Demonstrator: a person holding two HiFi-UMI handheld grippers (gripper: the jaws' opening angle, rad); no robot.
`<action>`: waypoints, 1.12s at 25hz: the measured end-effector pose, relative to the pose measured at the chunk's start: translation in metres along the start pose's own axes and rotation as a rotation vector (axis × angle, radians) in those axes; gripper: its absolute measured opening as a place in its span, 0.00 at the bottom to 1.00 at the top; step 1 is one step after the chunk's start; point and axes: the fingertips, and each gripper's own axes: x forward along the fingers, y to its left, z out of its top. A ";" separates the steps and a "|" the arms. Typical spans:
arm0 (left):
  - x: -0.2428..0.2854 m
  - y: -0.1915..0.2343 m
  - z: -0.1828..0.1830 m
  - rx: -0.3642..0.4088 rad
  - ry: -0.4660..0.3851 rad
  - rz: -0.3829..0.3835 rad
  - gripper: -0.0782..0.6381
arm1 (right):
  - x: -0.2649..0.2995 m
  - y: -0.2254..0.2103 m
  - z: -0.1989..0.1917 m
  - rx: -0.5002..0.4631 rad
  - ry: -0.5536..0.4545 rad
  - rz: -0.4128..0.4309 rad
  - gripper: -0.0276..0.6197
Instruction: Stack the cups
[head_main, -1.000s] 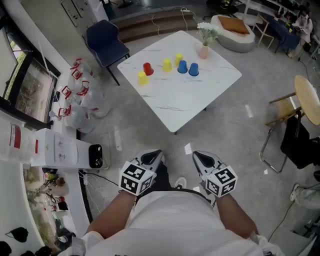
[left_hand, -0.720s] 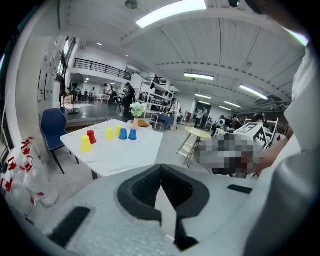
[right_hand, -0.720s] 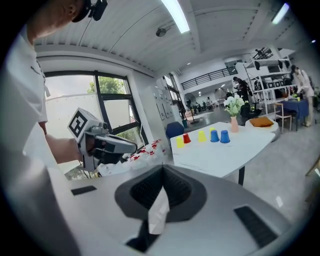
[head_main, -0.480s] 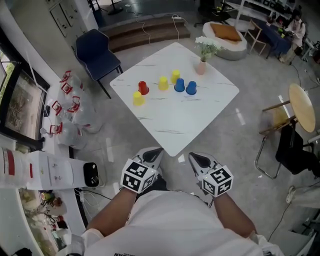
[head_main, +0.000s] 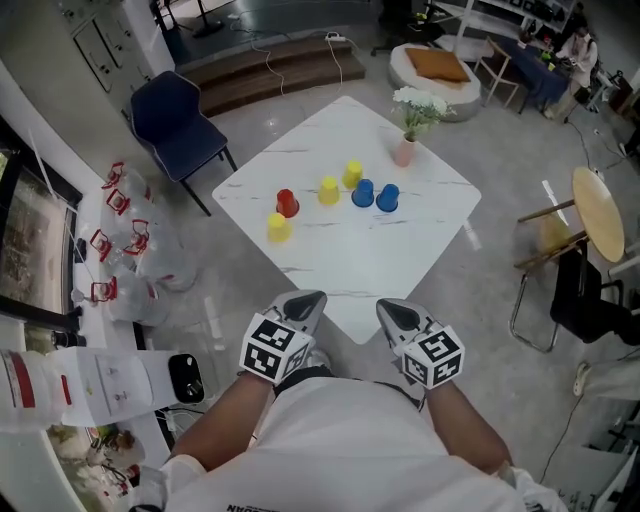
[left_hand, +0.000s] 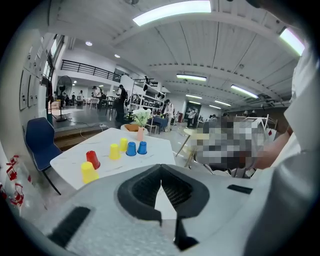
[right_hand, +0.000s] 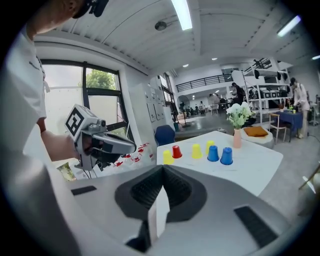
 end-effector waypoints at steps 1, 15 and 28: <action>0.000 0.007 0.000 0.004 0.001 -0.005 0.12 | 0.006 -0.001 0.001 -0.002 0.003 -0.007 0.05; 0.008 0.053 0.001 0.004 -0.002 -0.017 0.12 | 0.050 -0.022 0.026 -0.037 0.017 -0.052 0.05; 0.010 0.081 0.004 -0.090 -0.053 0.117 0.12 | 0.099 -0.017 0.032 -0.116 0.085 0.116 0.05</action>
